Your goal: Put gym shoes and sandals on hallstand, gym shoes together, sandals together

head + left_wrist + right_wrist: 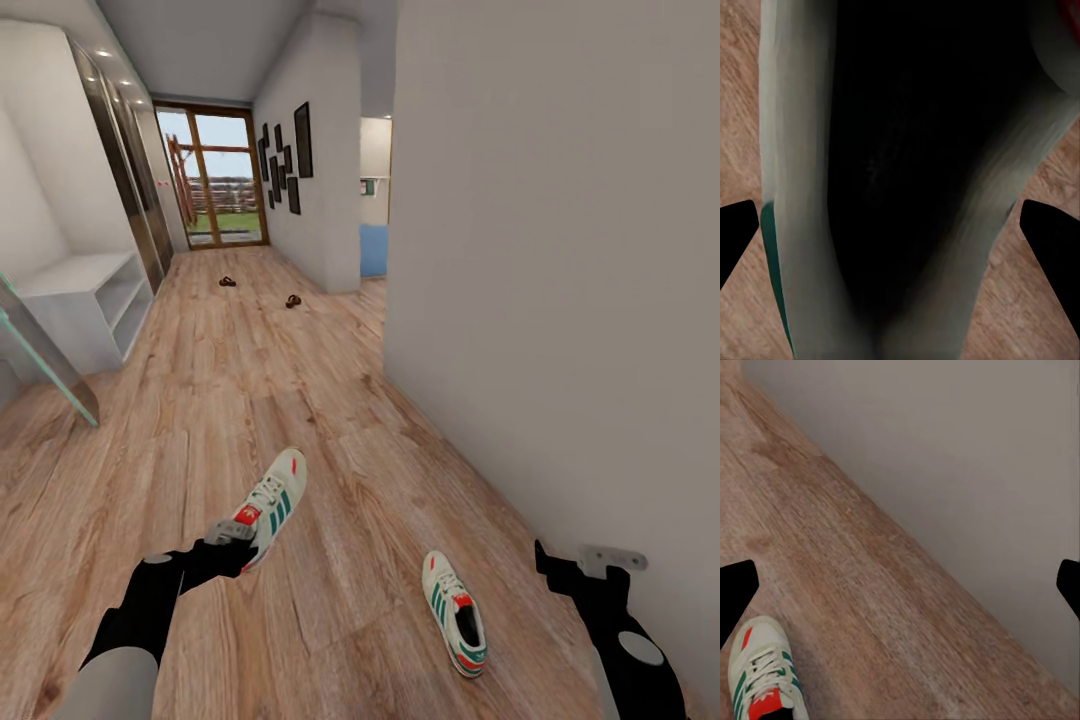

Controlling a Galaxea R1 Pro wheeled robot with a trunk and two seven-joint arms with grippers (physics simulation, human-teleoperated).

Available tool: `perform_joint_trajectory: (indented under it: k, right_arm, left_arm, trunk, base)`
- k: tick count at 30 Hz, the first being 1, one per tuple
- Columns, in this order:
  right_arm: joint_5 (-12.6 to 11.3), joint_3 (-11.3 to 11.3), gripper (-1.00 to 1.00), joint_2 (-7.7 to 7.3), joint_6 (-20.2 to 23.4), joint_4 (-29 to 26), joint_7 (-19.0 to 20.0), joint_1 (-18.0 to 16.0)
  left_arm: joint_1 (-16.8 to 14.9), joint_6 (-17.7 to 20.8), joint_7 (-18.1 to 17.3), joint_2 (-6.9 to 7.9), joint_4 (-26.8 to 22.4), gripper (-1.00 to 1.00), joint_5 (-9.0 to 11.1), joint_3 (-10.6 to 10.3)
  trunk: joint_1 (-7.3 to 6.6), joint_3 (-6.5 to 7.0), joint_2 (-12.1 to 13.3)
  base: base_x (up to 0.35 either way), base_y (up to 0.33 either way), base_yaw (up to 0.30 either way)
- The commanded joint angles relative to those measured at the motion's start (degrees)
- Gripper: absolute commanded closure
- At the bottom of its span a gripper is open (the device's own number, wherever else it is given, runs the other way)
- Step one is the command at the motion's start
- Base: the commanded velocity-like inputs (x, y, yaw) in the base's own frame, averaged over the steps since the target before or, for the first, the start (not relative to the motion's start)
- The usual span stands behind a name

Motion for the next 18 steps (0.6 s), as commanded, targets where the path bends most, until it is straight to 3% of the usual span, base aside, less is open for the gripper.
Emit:
perform_joint_trajectory:
  k: [1,3,4,5,7,10,11,13,14,16,18]
  right_arm:
    - [0.7,0.0,-1.0,-0.06,0.4,-0.9,0.0,0.0]
    - [0.7,0.1,-1.0,-0.07,0.4,-0.9,0.0,0.0]
    - [0.7,0.1,-1.0,-0.07,0.4,-0.8,0.0,0.0]
    - [0.8,0.2,-1.0,-0.13,0.4,-0.3,0.1,0.0]
    - [0.7,0.4,-1.0,-0.11,0.4,1.4,0.2,0.0]
    - [0.7,3.3,-1.0,-0.2,0.6,5.3,0.1,-0.3]
    - [0.7,6.6,-1.0,-0.22,1.5,8.3,0.1,-1.7]
    - [0.7,8.8,-1.0,-0.24,3.0,11.0,0.0,-4.2]
    - [0.7,10.3,-1.0,-0.2,4.9,14.1,-0.1,-7.6]
    - [0.7,10.9,-1.0,-0.19,6.0,16.5,-0.1,-10.1]
    - [0.6,11.5,-1.0,-0.17,7.4,22.5,-0.1,-14.6]
  left_arm:
    - [-0.3,0.2,-0.5,-0.34,0.3,1.0,0.4,0.4]
    - [-0.5,0.2,-0.5,-0.37,0.3,1.0,0.9,0.4]
    - [-0.6,0.2,-0.5,-0.37,0.3,1.0,1.8,0.4]
    - [-1.0,0.2,-0.4,-0.42,0.1,1.0,4.2,0.3]
    - [-1.5,0.2,-0.4,-0.51,0.0,1.0,5.4,0.3]
    - [-4.3,0.5,-0.3,-0.57,0.2,1.0,6.7,0.3]
    - [-6.7,0.6,0.0,-0.61,0.4,1.0,7.0,0.3]
    - [-8.3,0.7,0.4,-0.82,0.5,1.0,7.2,0.3]
    - [-9.4,0.7,1.0,-1.41,0.6,1.0,7.3,0.3]
    - [-9.8,0.7,1.7,-1.93,0.6,1.0,7.3,0.3]
    - [-9.9,0.4,3.6,-2.72,0.6,1.0,7.3,0.3]
  trunk:
    - [-0.01,-0.06,0.0]
    - [-0.01,-0.06,0.0]
    - [-0.01,-0.06,0.0]
    - [-0.01,-0.06,0.0]
    - [-0.01,-0.06,0.0]
    - [-0.01,-0.06,0.0]
    - [-0.01,-0.06,0.0]
    - [-0.01,-0.06,0.0]
    - [-0.01,-0.06,0.0]
    - [-0.01,-0.06,0.0]
    - [-0.01,-0.06,0.0]
  base:
    - [-0.001,0.0,0.009]
    - [-0.001,0.0,0.006]
    - [0.0,0.0,0.004]
    - [0.0,0.0,0.001]
    - [0.0,0.0,0.0]
    - [0.0,0.0,0.0]
    - [0.0,0.0,0.0]
    - [0.0,0.0,0.0]
    - [0.0,0.0,0.0]
    - [0.0,0.0,0.0]
    - [0.0,0.0,0.0]
